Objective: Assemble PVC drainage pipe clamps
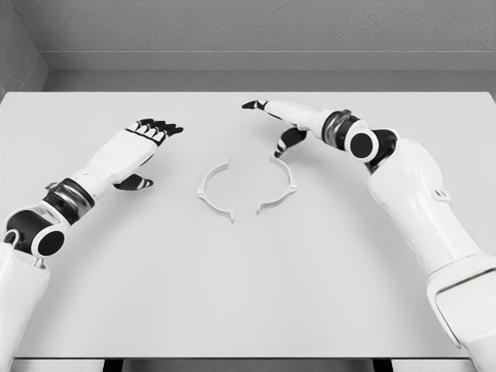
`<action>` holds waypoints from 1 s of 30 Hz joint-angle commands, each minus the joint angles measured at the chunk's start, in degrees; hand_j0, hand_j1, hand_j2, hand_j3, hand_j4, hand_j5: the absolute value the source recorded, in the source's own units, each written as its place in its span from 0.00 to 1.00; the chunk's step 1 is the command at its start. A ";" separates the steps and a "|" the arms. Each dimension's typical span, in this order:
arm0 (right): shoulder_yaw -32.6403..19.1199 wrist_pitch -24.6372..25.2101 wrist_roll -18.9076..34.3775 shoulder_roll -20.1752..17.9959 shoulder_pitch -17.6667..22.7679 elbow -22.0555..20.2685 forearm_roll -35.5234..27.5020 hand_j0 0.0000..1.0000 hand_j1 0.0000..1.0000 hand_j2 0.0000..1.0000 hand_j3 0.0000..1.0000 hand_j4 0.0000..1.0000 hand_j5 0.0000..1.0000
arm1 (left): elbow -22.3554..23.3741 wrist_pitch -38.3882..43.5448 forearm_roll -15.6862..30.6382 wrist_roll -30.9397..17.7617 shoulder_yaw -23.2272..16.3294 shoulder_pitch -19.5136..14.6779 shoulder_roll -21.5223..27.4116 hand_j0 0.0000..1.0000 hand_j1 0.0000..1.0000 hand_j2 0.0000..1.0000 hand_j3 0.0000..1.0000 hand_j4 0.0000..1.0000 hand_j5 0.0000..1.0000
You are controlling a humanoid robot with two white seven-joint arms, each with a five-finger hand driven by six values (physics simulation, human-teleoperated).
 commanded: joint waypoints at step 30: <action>-0.12 -0.02 0.07 -1.14 -0.44 1.76 0.26 1.00 1.00 1.00 1.00 1.00 1.00 | 0.03 0.49 0.26 0.04 -0.10 -0.09 -0.26 1.00 1.00 1.00 1.00 1.00 1.00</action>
